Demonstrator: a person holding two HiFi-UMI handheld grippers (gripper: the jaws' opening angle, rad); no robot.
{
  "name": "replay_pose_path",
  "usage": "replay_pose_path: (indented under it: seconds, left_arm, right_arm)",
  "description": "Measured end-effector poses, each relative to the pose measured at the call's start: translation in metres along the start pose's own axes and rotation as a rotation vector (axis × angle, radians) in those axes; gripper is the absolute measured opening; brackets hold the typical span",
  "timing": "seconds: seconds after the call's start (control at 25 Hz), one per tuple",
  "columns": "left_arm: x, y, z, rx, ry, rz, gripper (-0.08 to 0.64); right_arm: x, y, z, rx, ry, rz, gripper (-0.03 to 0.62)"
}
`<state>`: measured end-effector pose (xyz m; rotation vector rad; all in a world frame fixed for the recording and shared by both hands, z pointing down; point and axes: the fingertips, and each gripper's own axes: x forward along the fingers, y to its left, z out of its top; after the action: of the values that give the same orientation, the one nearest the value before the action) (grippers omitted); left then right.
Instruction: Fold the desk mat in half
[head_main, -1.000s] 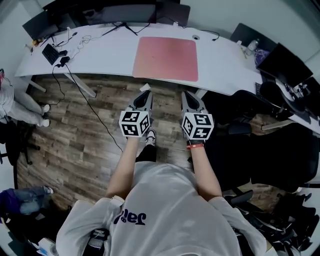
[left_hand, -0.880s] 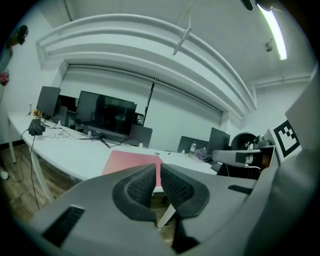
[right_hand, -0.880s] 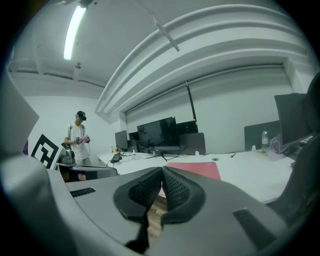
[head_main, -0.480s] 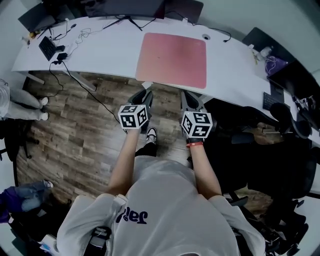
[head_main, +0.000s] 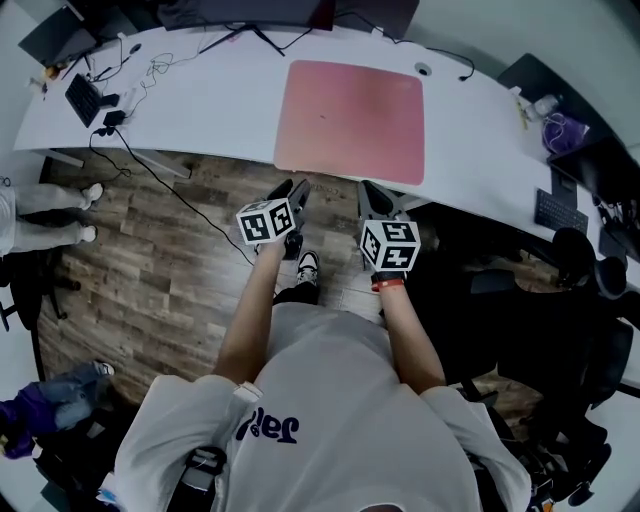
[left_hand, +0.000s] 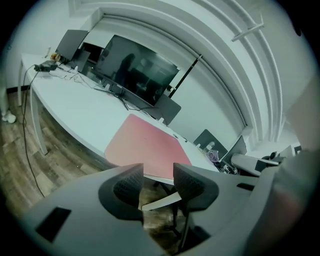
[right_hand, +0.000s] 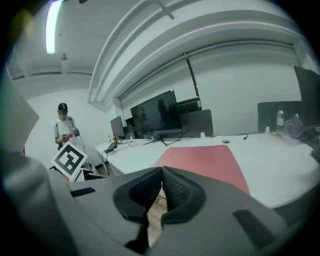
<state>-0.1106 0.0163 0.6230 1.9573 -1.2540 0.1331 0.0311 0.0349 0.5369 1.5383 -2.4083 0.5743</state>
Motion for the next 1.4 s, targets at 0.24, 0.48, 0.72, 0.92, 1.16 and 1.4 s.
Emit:
replay_pose_path:
  seconds: [0.24,0.48,0.72,0.92,1.16,1.4]
  left_arm:
    - [0.025,0.035,0.0,-0.225,0.002,-0.039,0.186]
    - [0.053,0.075,-0.012,-0.473,0.005,-0.08,0.186]
    - [0.081,0.099,-0.015,-0.652,0.0,-0.104,0.184]
    - [0.095,0.109,-0.015,-0.749,-0.001,-0.086,0.181]
    - [0.101,0.107,-0.011,-0.757,0.02,-0.066,0.098]
    - [0.1,0.095,-0.002,-0.838,0.024,-0.075,0.034]
  right_arm:
    - [0.039,0.009,-0.009,0.012,0.044,0.006,0.014]
    - [0.065,0.001,-0.013,0.011,0.07,-0.032,0.014]
    - [0.085,-0.002,-0.016,-0.002,0.094,-0.066,0.014]
    - [0.086,-0.012,-0.021,0.023,0.106,-0.116,0.014]
    - [0.081,-0.029,-0.033,0.089,0.116,-0.165,0.014]
    - [0.082,-0.051,-0.056,0.235,0.136,-0.185,0.014]
